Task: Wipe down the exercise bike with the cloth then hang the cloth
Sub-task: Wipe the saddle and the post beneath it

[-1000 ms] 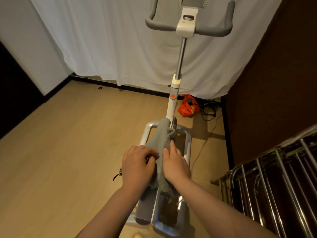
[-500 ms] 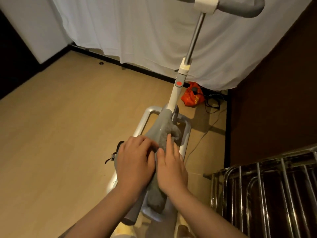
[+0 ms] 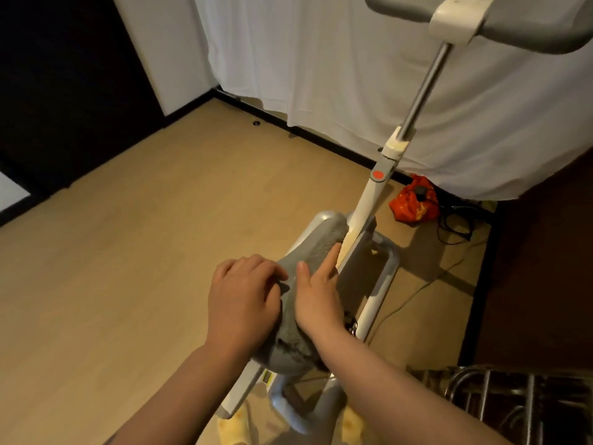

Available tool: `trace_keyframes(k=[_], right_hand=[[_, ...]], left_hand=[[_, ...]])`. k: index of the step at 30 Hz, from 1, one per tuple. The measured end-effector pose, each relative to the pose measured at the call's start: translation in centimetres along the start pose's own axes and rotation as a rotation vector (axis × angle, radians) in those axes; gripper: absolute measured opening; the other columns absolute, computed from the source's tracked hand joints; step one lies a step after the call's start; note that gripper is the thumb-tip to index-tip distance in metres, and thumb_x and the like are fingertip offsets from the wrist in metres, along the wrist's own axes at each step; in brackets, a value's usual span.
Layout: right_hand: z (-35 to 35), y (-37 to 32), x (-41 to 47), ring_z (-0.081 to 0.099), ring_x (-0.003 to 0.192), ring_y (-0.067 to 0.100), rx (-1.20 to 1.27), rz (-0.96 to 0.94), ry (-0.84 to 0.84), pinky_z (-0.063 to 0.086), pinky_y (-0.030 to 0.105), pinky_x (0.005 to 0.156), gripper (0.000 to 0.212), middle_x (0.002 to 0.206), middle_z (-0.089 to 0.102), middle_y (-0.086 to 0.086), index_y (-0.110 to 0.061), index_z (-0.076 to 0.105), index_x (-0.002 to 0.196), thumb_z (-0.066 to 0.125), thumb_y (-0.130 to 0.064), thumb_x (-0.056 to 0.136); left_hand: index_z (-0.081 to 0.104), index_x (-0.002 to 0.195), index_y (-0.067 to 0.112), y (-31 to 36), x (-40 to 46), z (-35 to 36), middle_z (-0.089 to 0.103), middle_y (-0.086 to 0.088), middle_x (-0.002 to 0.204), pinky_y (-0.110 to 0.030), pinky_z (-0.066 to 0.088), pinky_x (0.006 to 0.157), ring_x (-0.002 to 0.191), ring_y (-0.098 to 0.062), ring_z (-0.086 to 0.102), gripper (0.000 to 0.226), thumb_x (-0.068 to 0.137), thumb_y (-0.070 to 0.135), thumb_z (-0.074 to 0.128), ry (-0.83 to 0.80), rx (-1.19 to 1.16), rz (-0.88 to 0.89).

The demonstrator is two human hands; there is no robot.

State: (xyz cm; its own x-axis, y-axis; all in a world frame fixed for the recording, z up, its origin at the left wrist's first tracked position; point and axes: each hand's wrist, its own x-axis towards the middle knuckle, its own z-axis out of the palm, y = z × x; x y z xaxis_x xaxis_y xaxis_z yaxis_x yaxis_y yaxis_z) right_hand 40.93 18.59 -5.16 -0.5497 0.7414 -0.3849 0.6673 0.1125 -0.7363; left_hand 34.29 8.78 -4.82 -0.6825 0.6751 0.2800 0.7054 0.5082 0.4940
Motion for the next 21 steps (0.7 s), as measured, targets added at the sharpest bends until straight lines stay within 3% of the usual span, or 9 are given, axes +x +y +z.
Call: trace_keyframes(k=[4,6,10,15,19,21], right_hand=[[-0.5,-1.3,3.8,0.043,0.129,0.035,0.071,0.063,0.080,0.039,0.041,0.089,0.069,0.158,0.016,0.015,-0.026,-0.019,0.152,0.026,-0.044,0.103],[-0.4,-1.9,4.3,0.039,0.132,0.035,0.097,0.077,0.123,0.040,0.043,0.094,0.066,0.158,0.013,0.016,-0.027,-0.014,0.153,0.026,-0.042,0.103],[0.6,-0.8,0.8,0.030,0.138,0.036,-0.115,-0.027,0.036,0.039,0.044,0.099,0.073,0.161,-0.003,0.010,-0.028,-0.023,0.150,0.031,-0.041,0.102],[-0.3,-2.8,4.8,0.034,0.135,0.035,0.007,0.081,0.177,0.039,0.048,0.099,0.061,0.159,0.008,0.012,-0.029,-0.003,0.153,0.028,-0.043,0.103],[0.8,-1.9,2.2,0.030,0.137,0.038,-0.187,0.050,0.092,0.038,0.044,0.099,0.069,0.161,-0.003,0.012,-0.028,-0.016,0.152,0.029,-0.045,0.102],[0.5,-2.5,3.4,0.034,0.134,0.038,-0.125,0.101,0.133,0.038,0.045,0.098,0.067,0.160,0.001,0.014,-0.028,-0.014,0.153,0.027,-0.045,0.102]], left_hand=[[0.063,0.075,0.031,-0.2,1.3,0.2,0.061,0.016,0.078,-0.026,0.031,0.081,0.075,-0.007,0.056,0.019,0.075,0.020,0.048,-0.011,-0.044,-0.073],[0.062,0.075,0.031,-0.2,1.4,0.6,0.060,0.016,0.077,-0.025,0.029,0.079,0.076,-0.006,0.054,0.020,0.074,0.023,0.044,-0.015,-0.046,-0.059],[0.062,0.080,0.027,-0.3,1.0,0.8,0.054,0.017,0.078,-0.025,0.023,0.070,0.078,-0.011,0.050,0.018,0.075,0.016,0.049,0.045,-0.060,-0.047],[0.063,0.084,0.028,-0.5,0.9,0.5,0.058,0.019,0.085,-0.033,0.040,0.078,0.082,-0.008,0.055,0.025,0.078,0.005,0.054,0.084,-0.224,-0.183],[0.062,0.081,0.031,-0.7,0.9,0.5,0.057,0.021,0.080,-0.030,0.036,0.076,0.082,-0.006,0.054,0.026,0.076,0.007,0.053,0.033,-0.222,-0.133],[0.061,0.081,0.032,-0.8,1.2,0.8,0.057,0.020,0.082,-0.027,0.029,0.077,0.085,-0.003,0.047,0.027,0.078,0.007,0.053,-0.023,-0.205,-0.116]])
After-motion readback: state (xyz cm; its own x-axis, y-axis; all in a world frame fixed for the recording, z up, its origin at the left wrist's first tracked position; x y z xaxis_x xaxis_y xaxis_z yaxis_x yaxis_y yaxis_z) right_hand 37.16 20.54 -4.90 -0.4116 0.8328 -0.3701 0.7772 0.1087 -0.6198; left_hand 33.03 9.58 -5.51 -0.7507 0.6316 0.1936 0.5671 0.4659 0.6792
